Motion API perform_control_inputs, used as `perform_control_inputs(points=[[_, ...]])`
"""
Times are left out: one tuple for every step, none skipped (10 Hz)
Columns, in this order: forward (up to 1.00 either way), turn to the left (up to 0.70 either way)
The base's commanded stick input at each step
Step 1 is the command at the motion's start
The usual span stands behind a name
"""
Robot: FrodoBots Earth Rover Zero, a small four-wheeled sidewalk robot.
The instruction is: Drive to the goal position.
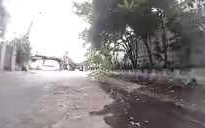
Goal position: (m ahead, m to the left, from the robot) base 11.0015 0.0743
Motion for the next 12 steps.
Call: perform_control_inputs(points=[[1.00,0.40],[1.00,0.40],[1.00,0.19],[1.00,0.04],[1.00,0.00],[1.00,0.00],[1.00,0.00],[1.00,-0.40],[1.00,-0.40],[1.00,-0.40],[1.00,-0.40],[1.00,-0.40]])
